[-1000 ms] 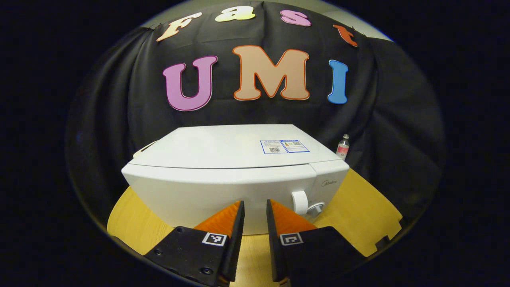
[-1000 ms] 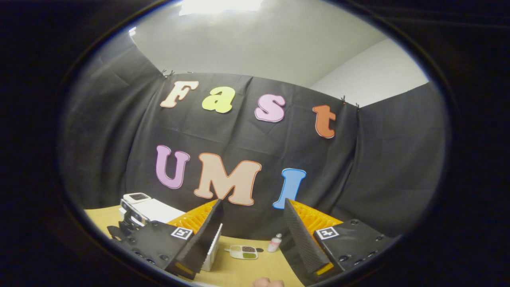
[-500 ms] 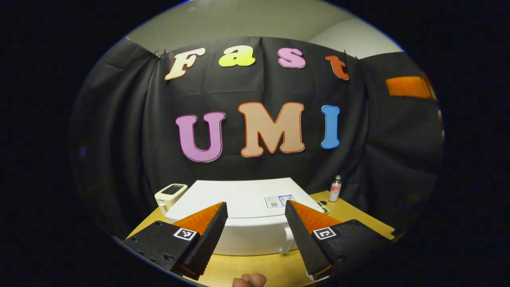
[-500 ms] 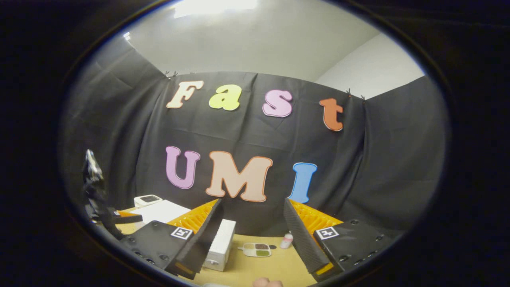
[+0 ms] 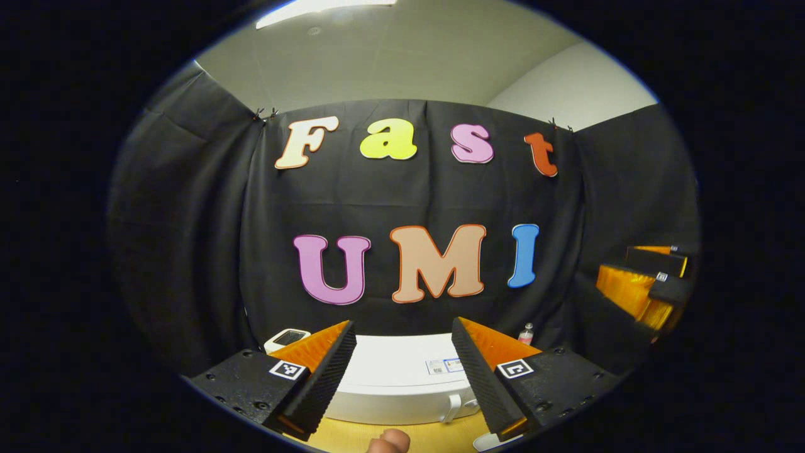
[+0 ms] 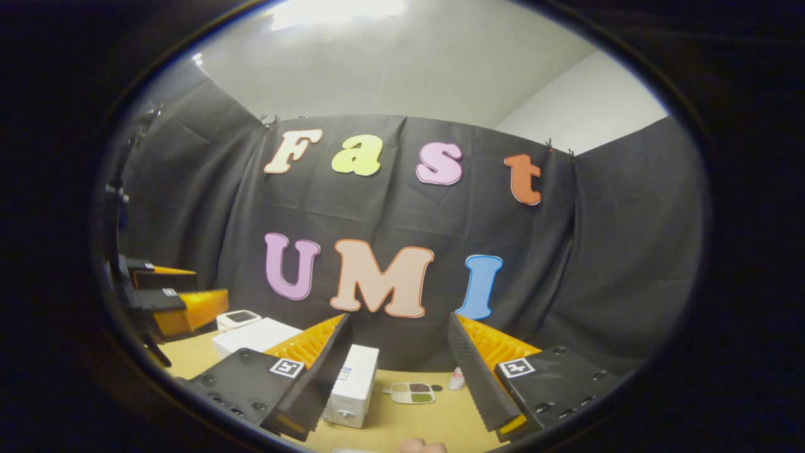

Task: Open the microwave oven with the left hand, put the food in, and close the microwave oven.

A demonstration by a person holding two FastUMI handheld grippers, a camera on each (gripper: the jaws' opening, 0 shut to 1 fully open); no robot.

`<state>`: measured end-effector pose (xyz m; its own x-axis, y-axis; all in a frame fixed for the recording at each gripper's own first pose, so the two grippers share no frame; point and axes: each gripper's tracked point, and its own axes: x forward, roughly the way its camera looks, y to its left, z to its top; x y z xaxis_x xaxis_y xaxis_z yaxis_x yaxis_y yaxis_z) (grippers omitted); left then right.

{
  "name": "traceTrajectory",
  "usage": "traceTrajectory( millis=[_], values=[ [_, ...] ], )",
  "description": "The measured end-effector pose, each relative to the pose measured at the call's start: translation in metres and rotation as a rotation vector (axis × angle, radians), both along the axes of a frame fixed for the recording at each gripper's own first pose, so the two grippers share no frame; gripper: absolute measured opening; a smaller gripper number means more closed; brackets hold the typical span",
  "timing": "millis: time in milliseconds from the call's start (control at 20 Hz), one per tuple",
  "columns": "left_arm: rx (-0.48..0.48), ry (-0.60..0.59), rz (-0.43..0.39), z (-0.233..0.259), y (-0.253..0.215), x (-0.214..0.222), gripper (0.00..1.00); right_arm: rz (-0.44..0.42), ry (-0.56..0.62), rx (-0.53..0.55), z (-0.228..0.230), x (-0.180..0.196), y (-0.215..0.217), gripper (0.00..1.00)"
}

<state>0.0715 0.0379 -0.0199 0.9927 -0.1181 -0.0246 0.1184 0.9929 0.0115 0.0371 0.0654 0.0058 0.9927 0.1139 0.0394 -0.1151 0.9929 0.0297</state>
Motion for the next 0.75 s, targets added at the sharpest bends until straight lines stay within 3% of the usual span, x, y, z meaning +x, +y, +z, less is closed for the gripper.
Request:
traceTrajectory(
  millis=[150,750],
  values=[
    [-0.032,0.014,-0.038,0.015,-0.01,-0.01,0.95,-0.014,-0.005,0.027,0.004,-0.004,-0.004,0.96],
    [0.03,-0.017,-0.064,0.031,-0.017,-0.036,0.95,-0.028,-0.003,0.043,0.01,-0.022,-0.004,0.96]
  ],
)
